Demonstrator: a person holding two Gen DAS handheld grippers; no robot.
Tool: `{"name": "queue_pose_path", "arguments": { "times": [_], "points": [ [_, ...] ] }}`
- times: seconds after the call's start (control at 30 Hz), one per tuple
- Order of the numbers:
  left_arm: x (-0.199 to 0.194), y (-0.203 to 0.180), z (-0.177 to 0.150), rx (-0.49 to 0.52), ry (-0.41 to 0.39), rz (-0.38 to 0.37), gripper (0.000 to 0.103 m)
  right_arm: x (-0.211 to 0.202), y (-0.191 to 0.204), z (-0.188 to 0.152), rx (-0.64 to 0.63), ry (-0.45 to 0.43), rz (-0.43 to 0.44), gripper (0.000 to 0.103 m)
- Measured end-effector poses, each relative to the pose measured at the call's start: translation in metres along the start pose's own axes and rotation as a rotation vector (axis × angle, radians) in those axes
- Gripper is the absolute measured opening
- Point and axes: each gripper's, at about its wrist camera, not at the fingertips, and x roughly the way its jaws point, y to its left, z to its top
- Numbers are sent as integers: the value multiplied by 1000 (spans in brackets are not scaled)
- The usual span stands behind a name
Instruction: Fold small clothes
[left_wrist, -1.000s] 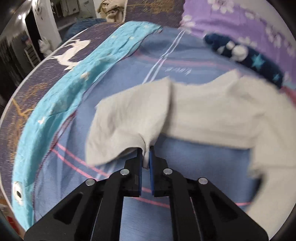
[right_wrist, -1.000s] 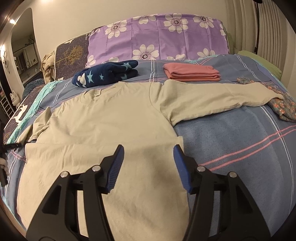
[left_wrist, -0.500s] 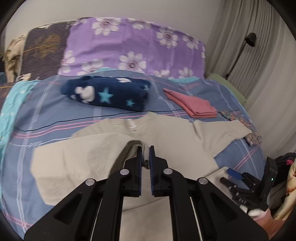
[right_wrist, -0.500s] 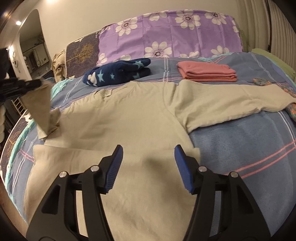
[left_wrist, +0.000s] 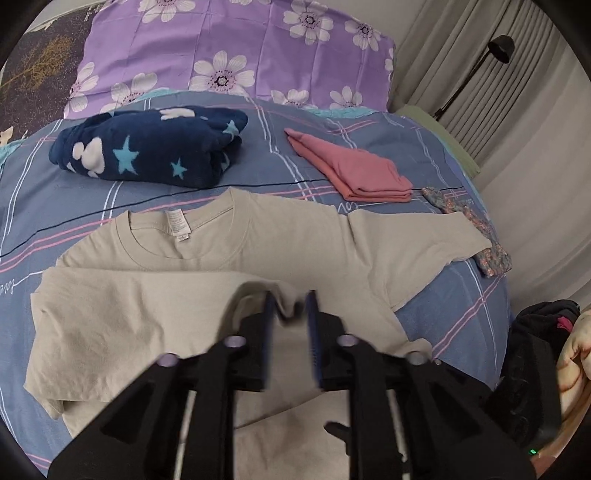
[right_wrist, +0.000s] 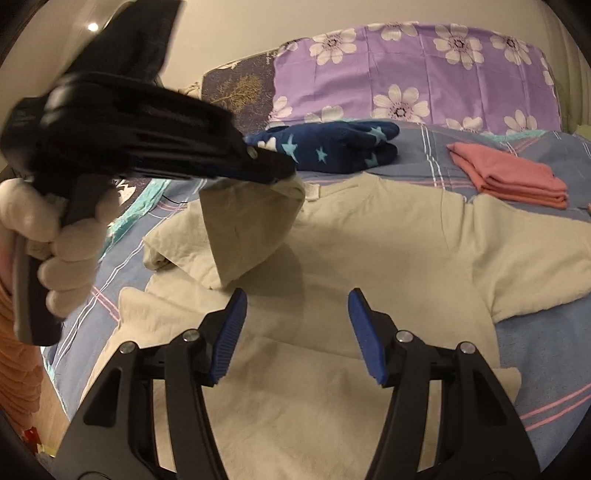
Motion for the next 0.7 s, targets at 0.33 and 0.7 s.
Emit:
{"name": "queue_pose_path", "arguments": {
  "times": [0.33,0.7],
  "points": [
    [-34,15,-52,79,-115,97,60,13,-66,-20,162,114,-59,58],
    [58,-18,-110,305,43,215,60,68,-104,21,359,281,101,49]
  ]
}}
